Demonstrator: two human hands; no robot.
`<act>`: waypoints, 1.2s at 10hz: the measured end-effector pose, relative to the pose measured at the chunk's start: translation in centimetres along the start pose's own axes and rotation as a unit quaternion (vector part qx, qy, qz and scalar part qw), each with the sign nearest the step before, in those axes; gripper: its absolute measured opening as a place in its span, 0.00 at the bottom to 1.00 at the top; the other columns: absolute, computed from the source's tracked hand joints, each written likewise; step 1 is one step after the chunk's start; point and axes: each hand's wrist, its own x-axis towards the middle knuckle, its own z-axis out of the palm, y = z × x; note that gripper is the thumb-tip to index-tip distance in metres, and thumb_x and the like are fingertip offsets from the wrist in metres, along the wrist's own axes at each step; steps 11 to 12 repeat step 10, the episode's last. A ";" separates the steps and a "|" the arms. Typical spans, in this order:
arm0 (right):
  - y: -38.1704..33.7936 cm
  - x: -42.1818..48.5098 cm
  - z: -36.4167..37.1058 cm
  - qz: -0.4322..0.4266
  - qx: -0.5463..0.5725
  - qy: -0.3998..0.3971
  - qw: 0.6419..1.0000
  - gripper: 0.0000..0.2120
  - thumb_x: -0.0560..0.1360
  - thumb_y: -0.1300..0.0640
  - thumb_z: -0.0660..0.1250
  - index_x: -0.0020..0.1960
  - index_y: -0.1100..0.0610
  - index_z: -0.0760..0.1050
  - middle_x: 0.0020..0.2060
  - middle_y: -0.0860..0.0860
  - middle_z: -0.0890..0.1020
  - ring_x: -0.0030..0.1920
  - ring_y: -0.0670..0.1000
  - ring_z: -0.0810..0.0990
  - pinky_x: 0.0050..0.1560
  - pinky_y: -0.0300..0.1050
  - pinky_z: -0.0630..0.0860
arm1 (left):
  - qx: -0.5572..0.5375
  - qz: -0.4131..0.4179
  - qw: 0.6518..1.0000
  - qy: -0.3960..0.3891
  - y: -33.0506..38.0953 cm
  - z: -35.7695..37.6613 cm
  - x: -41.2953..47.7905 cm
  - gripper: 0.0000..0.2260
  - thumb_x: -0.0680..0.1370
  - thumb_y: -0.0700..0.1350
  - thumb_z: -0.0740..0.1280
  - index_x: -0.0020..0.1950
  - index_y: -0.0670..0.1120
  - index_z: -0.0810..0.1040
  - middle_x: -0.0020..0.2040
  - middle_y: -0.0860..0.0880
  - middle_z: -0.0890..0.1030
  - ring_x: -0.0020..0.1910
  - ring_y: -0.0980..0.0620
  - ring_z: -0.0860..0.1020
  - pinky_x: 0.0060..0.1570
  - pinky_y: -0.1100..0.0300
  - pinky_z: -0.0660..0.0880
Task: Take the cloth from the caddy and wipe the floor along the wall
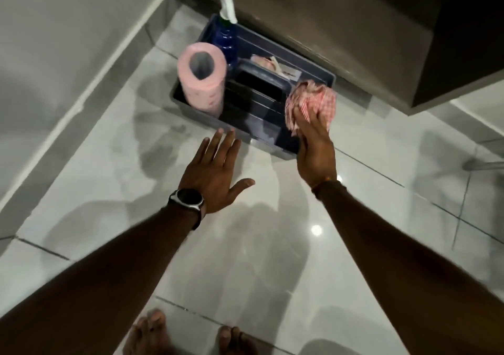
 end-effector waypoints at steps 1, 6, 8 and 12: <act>2.5 3.0 0.2 0.007 -0.017 -0.002 1.000 0.24 0.85 0.62 0.56 0.81 0.51 0.63 0.82 0.55 0.62 0.83 0.61 0.54 0.82 0.62 0.55 | 0.016 0.028 0.999 -0.005 1.5 1.3 3.7 0.45 0.80 0.73 0.38 0.85 0.41 0.51 0.86 0.40 0.46 0.85 0.39 0.47 0.83 0.41 0.48; 6.5 8.8 7.0 0.043 -0.210 -0.101 0.972 0.28 0.85 0.38 0.45 0.83 0.42 0.47 0.84 0.53 0.52 0.84 0.61 0.48 0.80 0.68 0.37 | 0.123 0.057 0.991 -0.023 1.1 5.7 8.6 0.44 0.80 0.73 0.41 0.85 0.44 0.48 0.86 0.39 0.52 0.84 0.35 0.48 0.81 0.34 0.46; 6.1 9.0 6.7 0.039 -0.256 -0.147 0.954 0.36 0.81 0.31 0.43 0.84 0.45 0.40 0.84 0.54 0.45 0.83 0.63 0.43 0.78 0.71 0.35 | 0.124 0.035 0.991 -0.038 2.1 5.6 8.8 0.46 0.77 0.75 0.38 0.86 0.45 0.45 0.86 0.39 0.50 0.84 0.33 0.44 0.80 0.32 0.42; 5.4 8.9 5.6 0.034 -0.231 -0.145 0.961 0.40 0.78 0.26 0.47 0.83 0.44 0.41 0.84 0.53 0.46 0.83 0.64 0.44 0.76 0.76 0.36 | 0.113 0.026 0.991 -0.073 2.4 4.4 8.8 0.46 0.76 0.76 0.35 0.85 0.46 0.41 0.86 0.40 0.43 0.84 0.35 0.40 0.81 0.33 0.40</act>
